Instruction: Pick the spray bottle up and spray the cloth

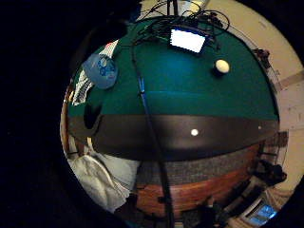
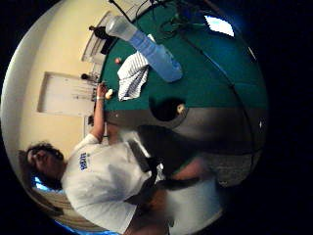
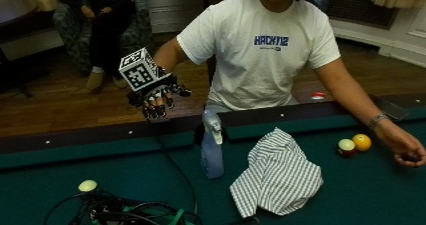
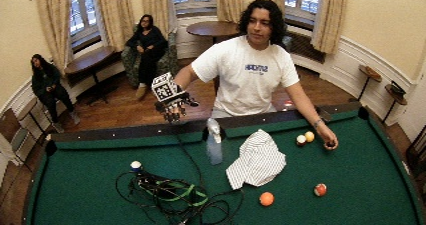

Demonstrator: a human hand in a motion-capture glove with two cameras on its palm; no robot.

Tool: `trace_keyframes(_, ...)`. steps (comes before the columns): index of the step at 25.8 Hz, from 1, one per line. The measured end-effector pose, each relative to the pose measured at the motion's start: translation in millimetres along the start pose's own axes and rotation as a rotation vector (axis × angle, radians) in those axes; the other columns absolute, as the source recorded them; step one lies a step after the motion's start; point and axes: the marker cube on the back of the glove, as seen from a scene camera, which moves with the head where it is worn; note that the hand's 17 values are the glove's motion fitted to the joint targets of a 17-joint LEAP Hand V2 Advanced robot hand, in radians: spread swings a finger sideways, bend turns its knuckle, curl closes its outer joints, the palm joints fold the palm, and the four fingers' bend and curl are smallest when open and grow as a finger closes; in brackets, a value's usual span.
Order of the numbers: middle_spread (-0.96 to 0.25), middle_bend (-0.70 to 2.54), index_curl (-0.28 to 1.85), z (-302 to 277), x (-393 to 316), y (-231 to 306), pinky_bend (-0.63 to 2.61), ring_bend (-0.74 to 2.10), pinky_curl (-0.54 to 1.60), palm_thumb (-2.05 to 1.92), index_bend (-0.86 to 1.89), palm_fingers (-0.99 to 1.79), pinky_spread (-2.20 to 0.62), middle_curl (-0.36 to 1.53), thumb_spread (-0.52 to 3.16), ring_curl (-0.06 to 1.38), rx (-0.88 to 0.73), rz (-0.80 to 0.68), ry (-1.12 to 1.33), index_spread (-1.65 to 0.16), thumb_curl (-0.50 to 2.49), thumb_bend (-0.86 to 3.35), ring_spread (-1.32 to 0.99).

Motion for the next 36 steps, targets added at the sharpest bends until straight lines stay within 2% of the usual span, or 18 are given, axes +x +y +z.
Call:
trace_keyframes(11,-0.11,0.19,0.20,28,-6,-14,0.49,0.40,0.33,0.48,0.11,0.31,0.20,0.29,1.04,0.27,0.031,0.017,-0.374,-0.44,0.30,0.02,-0.10)
trace_keyframes(28,-0.12,0.20,0.21,48,-25,-56,0.48,0.48,0.34,0.72,0.15,0.46,0.18,0.32,0.99,0.31,0.136,0.038,-0.537,-0.43,0.35,0.02,-0.12)
trace_keyframes(34,-0.18,0.24,0.26,47,-32,-75,0.46,0.45,0.32,0.82,0.21,0.79,0.10,0.34,0.97,0.29,0.248,0.070,-0.567,-0.39,0.37,0.03,-0.16)
trace_keyframes(36,-0.20,0.24,0.25,46,-33,-80,0.57,0.47,0.34,0.86,0.15,1.04,-0.06,0.35,0.97,0.30,0.278,0.072,-0.570,-0.37,0.39,0.04,-0.19)
